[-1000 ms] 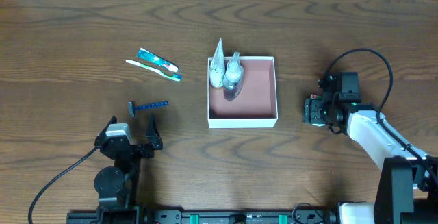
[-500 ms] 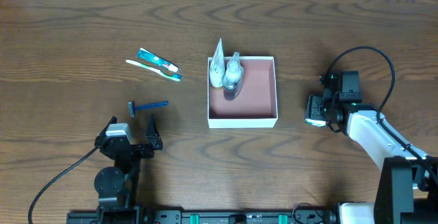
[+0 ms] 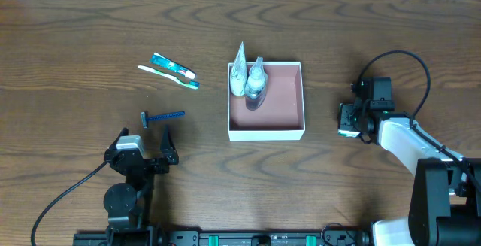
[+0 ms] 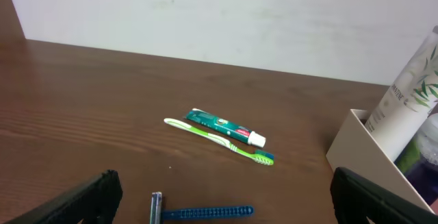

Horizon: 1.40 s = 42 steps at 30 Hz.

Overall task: Pack container
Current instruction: 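Move the right gripper to the green deodorant box and grasp it, then carry the deodorant box into the white box beside the bottles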

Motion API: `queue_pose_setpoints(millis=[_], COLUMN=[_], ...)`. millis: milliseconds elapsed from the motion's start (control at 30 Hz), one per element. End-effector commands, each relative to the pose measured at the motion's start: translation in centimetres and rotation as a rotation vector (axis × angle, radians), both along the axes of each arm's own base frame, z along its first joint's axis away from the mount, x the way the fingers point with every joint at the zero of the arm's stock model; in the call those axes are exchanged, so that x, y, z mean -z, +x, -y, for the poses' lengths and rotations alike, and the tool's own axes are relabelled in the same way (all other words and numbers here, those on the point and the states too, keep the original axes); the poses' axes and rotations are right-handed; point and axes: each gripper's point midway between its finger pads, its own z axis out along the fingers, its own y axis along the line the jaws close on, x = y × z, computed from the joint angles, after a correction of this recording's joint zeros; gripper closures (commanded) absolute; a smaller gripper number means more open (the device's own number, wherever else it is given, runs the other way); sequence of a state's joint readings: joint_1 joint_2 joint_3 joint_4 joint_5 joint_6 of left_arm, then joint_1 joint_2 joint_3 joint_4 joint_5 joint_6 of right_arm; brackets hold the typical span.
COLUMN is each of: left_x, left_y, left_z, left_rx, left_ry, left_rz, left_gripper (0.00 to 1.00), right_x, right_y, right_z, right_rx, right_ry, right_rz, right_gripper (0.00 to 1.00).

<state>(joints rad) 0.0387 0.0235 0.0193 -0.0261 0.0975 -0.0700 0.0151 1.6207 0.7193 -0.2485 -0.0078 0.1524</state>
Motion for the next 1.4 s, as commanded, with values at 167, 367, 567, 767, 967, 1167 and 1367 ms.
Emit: queue_pose_setpoints(millis=[167, 367, 567, 767, 967, 1167, 1367], left_x=[1.6, 1.6, 1.6, 1.6, 1.6, 1.6, 1.6], left_y=[-0.1, -0.1, -0.1, -0.1, -0.1, -0.1, -0.1], left_z=[0.1, 0.1, 0.1, 0.1, 0.1, 0.1, 0.1], left_rx=[0.008, 0.008, 0.008, 0.008, 0.008, 0.008, 0.008], left_ry=[0.010, 0.010, 0.010, 0.010, 0.010, 0.010, 0.010], left_rz=[-0.052, -0.052, -0.052, -0.052, -0.052, -0.052, -0.052], left_gripper=[0.02, 0.02, 0.02, 0.02, 0.02, 0.02, 0.02], right_x=[0.2, -4.7, -12.5, -18.9, -19.8, -19.1, -17.2], right_y=[0.2, 2.7, 4.1, 3.9, 2.6, 0.8, -1.1], right_z=[-0.4, -2.6, -4.7, -7.4, -12.2, -17.0, -20.6], right_rx=[0.006, -0.055, -0.133, -0.193, -0.275, -0.361, -0.449], right_ry=[0.047, 0.156, 0.257, 0.342, 0.401, 0.389, 0.319], right_rz=[-0.007, 0.110, 0.265, 0.423, 0.419, 0.382, 0.337], right_gripper=[0.68, 0.68, 0.71, 0.71, 0.72, 0.72, 0.71])
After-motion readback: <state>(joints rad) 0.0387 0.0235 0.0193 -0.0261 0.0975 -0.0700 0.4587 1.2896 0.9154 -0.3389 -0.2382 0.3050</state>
